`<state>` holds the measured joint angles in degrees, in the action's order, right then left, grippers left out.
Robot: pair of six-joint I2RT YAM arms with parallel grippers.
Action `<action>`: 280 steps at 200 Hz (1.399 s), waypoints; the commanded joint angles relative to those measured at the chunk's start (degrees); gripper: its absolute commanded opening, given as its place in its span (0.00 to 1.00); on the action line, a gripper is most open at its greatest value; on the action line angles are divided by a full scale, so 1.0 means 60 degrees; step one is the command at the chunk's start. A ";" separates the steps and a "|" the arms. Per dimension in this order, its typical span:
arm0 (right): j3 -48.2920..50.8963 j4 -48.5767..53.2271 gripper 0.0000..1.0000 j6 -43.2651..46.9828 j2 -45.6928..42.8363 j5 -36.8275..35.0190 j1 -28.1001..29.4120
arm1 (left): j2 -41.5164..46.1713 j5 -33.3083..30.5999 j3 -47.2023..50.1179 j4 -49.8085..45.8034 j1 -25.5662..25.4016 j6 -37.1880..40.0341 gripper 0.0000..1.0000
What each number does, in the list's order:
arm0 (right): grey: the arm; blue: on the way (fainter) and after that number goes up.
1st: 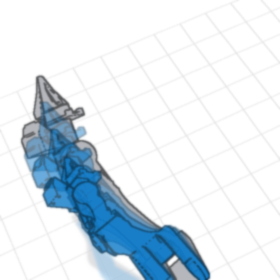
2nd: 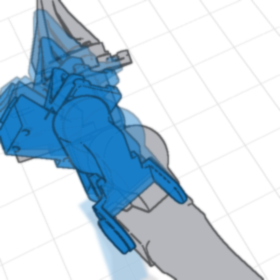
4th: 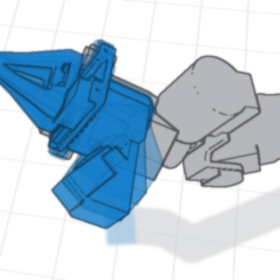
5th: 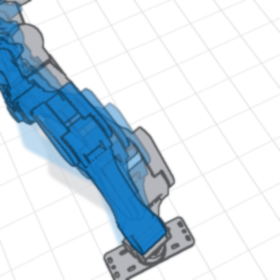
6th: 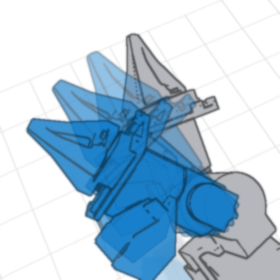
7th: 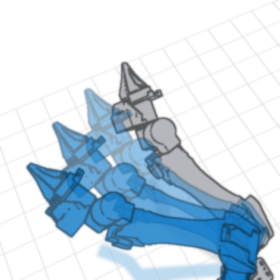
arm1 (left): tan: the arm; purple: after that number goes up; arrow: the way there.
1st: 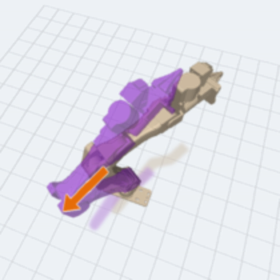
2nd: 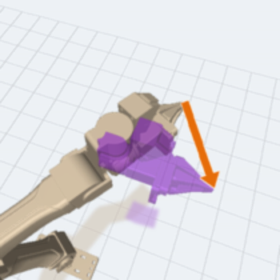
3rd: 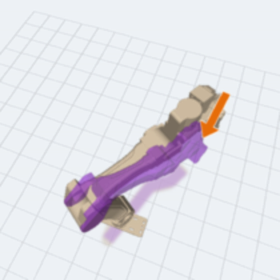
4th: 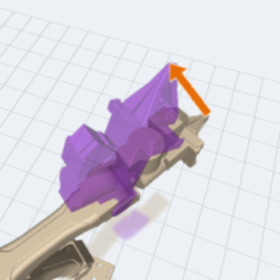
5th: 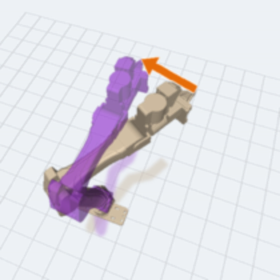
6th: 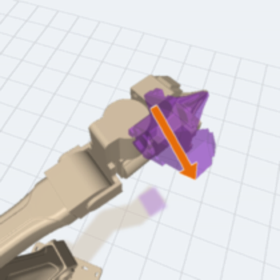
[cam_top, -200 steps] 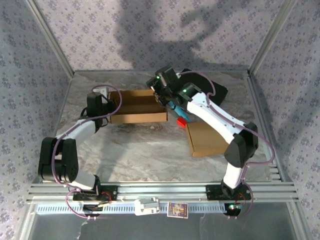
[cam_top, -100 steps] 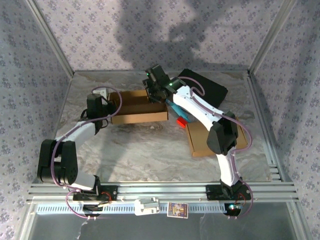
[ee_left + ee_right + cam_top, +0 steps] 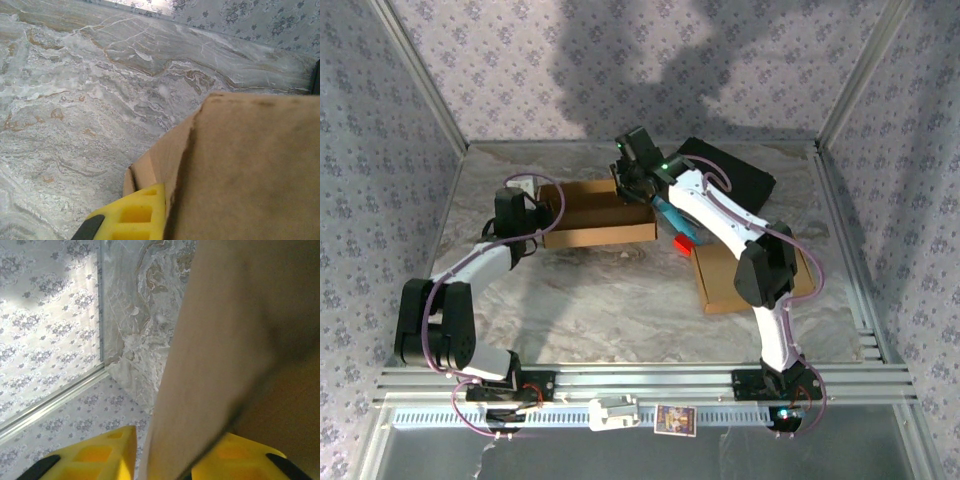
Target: Fold the paper box
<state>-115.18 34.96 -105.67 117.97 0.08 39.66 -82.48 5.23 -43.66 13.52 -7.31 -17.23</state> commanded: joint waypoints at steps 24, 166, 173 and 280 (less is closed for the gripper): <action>0.0200 0.0012 0.15 -0.0112 0.0030 0.0242 -0.0119 | 0.0222 -0.0010 0.0136 -0.0243 -0.0086 -0.0072 0.01; 0.1906 -0.0670 0.02 -0.0275 -0.0910 0.0446 -0.0045 | 0.2661 0.0139 0.0543 -0.2417 -0.0098 -0.0922 0.32; 0.1964 -0.0667 0.02 -0.0275 -0.0936 0.0447 -0.0047 | 0.2862 0.0271 0.0553 -0.2689 -0.0093 -0.1057 0.32; 0.2595 -0.0658 0.02 -0.0059 -0.1317 0.0592 0.0076 | 0.6117 0.0326 -0.0340 -0.6858 0.0248 -0.4748 0.40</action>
<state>-101.69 28.42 -107.13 112.46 4.38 39.53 -44.01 6.39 -40.27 -20.16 -7.33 -40.10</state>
